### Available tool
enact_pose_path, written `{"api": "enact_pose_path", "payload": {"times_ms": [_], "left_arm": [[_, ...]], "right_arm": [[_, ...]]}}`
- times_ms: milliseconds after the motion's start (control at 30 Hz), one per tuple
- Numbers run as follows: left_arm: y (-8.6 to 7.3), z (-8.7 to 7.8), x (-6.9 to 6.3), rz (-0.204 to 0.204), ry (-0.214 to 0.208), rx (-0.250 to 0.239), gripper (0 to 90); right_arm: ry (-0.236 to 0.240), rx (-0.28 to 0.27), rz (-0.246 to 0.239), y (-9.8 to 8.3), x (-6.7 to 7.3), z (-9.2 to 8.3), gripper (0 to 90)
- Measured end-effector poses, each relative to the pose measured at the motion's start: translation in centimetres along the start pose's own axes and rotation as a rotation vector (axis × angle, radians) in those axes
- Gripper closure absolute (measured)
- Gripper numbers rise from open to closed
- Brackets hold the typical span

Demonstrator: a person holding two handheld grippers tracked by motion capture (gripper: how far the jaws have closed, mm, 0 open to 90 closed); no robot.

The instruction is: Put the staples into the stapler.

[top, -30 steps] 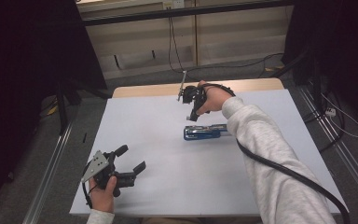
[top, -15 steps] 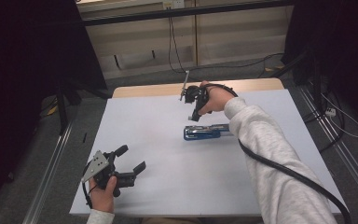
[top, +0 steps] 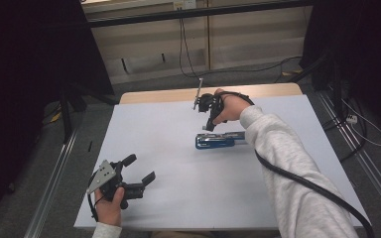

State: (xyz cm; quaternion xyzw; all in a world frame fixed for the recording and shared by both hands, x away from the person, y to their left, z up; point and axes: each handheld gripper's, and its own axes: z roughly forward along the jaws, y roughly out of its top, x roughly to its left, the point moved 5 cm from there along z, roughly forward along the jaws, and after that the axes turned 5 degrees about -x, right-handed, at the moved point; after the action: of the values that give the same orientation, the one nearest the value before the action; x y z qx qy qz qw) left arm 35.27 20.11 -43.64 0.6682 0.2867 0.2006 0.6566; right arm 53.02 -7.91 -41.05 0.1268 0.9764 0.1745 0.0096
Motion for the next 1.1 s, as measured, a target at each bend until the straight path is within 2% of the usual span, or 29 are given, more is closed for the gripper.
{"api": "enact_pose_path", "payload": {"times_ms": [667,900,1000,1100], "left_arm": [[0.0,0.0,0.0,0.001,0.001,0.000,4.2],[0.0,0.0,0.0,0.001,0.001,-0.001,4.2],[0.0,0.0,0.0,0.002,0.001,0.000,4.2],[0.0,0.0,0.0,0.001,0.001,0.000,4.2]], "right_arm": [[0.026,0.010,-0.026,0.1,0.4,1.7,78.9],[0.024,0.018,-0.026,0.1,0.4,2.1,78.9],[0.027,0.018,-0.048,0.1,0.4,2.3,78.9],[0.025,0.025,-0.040,0.0,0.5,2.4,78.9]]}}
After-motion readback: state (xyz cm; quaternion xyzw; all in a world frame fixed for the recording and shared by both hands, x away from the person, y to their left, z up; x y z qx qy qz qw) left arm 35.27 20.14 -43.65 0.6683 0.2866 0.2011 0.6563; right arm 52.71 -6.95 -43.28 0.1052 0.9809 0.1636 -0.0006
